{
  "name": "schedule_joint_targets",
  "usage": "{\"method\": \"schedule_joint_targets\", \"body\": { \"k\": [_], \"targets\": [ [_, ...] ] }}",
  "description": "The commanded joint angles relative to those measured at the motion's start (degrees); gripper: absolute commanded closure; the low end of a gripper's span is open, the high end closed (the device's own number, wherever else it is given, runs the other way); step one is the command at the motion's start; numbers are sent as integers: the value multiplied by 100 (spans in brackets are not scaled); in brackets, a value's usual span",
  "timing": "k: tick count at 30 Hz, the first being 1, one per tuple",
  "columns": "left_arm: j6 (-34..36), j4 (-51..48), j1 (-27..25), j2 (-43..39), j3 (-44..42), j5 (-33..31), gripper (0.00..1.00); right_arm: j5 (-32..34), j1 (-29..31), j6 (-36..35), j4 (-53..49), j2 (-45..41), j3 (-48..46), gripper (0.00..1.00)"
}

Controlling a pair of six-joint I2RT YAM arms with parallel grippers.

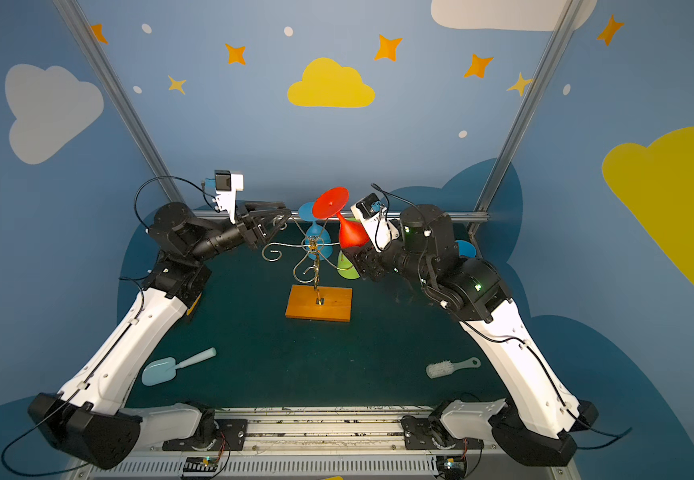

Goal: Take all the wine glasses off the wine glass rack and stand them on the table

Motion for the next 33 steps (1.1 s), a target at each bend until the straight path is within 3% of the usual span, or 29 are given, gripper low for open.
{"method": "schedule_joint_targets", "body": {
  "k": [1,12,33],
  "targets": [
    [2151,212,-269,-216,-172,-612,50,110,17,181,-518,117,252,52],
    [3526,401,-738,-181,-349,-773,53,-91,72,266,-635,474,507,53],
    [3999,429,-954,-160,-286,-1188,61,-269,448,483,-941,960,759,57]
  ]
}}
